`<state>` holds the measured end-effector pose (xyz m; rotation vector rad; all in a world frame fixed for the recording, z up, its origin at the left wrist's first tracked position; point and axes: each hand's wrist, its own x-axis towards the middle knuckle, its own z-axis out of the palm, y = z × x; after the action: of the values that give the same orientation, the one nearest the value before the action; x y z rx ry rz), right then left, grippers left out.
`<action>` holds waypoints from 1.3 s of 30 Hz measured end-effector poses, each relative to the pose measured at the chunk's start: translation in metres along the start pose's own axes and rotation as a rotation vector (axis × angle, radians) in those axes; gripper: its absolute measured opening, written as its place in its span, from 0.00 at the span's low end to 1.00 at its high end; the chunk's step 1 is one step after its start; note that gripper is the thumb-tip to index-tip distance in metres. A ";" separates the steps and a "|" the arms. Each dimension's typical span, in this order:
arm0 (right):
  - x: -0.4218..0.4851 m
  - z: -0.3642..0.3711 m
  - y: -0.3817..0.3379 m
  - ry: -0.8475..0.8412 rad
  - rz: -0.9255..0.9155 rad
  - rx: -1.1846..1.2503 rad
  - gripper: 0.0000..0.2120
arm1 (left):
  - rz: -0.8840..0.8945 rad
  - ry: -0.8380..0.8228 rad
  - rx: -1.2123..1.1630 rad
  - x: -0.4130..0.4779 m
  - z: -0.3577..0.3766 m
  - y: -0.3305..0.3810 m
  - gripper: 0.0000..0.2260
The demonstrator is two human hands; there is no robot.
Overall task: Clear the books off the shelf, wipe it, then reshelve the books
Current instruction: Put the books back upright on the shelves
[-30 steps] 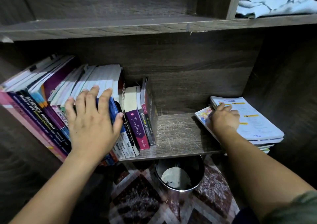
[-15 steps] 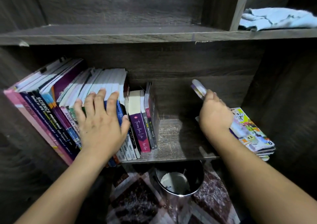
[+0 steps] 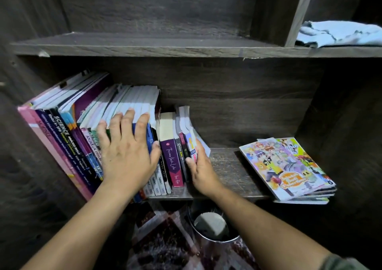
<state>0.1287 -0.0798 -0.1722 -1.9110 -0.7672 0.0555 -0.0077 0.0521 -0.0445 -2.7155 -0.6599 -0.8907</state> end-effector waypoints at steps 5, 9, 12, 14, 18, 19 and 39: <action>0.006 -0.027 0.003 -0.312 -0.023 -0.196 0.40 | 0.002 0.018 -0.014 0.000 0.001 0.000 0.29; 0.004 -0.034 -0.011 -0.272 0.050 -0.414 0.46 | -0.012 0.005 -0.007 0.001 0.002 0.002 0.29; 0.006 -0.024 -0.014 -0.176 0.080 -0.584 0.49 | -0.040 -0.009 -0.003 0.002 0.000 0.006 0.29; 0.011 -0.026 -0.019 -0.244 0.134 -0.676 0.50 | -0.056 -0.015 -0.007 0.003 0.001 0.008 0.29; 0.010 -0.053 -0.024 -0.313 0.209 -1.186 0.35 | -0.063 -0.018 -0.010 0.004 0.003 0.008 0.31; 0.009 -0.062 -0.020 -0.293 0.261 -1.272 0.27 | -0.063 -0.016 -0.014 0.004 0.003 0.008 0.31; 0.012 -0.096 -0.049 0.222 0.280 -1.080 0.24 | -0.065 -0.029 -0.009 0.005 0.006 0.007 0.31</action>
<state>0.1498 -0.1376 -0.0824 -2.9650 -0.3671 -0.4826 0.0027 0.0498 -0.0467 -2.7343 -0.7563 -0.8723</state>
